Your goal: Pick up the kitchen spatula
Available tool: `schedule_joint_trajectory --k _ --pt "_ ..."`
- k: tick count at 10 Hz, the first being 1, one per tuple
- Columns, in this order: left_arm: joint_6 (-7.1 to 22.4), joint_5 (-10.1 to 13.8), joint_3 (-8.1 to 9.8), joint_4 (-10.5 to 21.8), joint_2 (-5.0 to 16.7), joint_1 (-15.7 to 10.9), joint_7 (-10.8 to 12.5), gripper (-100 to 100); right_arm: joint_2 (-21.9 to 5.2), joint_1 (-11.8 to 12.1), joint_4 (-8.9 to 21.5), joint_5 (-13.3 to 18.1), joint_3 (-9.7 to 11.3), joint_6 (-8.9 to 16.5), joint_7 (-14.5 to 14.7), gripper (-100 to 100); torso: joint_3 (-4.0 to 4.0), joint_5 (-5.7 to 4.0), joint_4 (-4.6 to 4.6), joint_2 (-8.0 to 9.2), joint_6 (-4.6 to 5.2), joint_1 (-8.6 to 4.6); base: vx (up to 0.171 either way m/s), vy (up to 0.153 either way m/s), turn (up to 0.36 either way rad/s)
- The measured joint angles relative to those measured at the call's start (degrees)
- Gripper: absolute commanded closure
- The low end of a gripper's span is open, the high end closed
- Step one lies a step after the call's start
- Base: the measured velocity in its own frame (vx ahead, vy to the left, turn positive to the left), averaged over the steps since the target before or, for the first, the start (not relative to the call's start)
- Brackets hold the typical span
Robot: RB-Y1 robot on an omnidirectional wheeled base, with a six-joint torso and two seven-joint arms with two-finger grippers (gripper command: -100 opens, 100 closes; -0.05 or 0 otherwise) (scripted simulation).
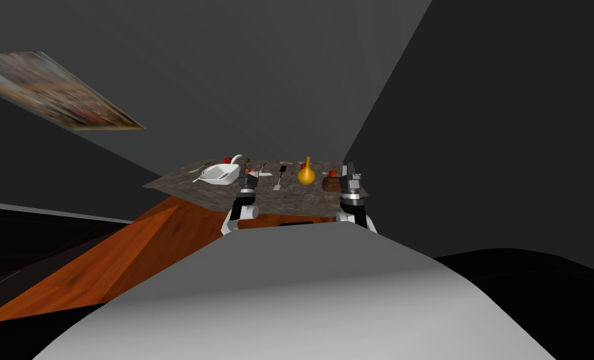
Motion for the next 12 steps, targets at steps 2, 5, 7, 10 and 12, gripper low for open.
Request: schedule_joint_trajectory --k 2,5,7,10,12 --pt "0.0 0.01 0.01 0.04 0.01 -0.04 0.0 -100 0.0 0.0 0.0 0.0 0.0 0.0 0.0 0 0.01 0.01 0.01 0.02 0.0 0.05 0.0 0.0 0.0" --pt "-0.01 0.01 0.01 0.04 0.01 -0.04 -0.01 -100 0.0 0.0 0.0 0.0 0.0 0.0 0.0 0 0.03 0.02 0.01 0.05 0.0 0.09 -0.003 0.004 0.01" --pt "0.69 0.19 0.14 0.2 -0.01 -0.66 0.63 -100 0.0 0.0 0.0 0.0 0.0 0.0 0.0 0 0.0 0.01 0.0 0.01 0.0 0.05 0.004 -0.004 -0.012" --pt "3.61 0.88 0.84 1.29 0.26 -2.96 3.49 -100 0.0 0.0 0.0 0.0 0.0 0.0 0.0 0 0.0 0.01 0.0 0.0 0.01 0.03 0.003 -0.004 -0.012" --pt "4.44 0.98 0.96 1.52 0.24 -3.46 4.18 -100 0.0 0.0 0.0 0.0 0.0 0.0 0.0 0 0.0 0.01 0.0 0.0 0.0 0.02 0.003 -0.005 -0.013"
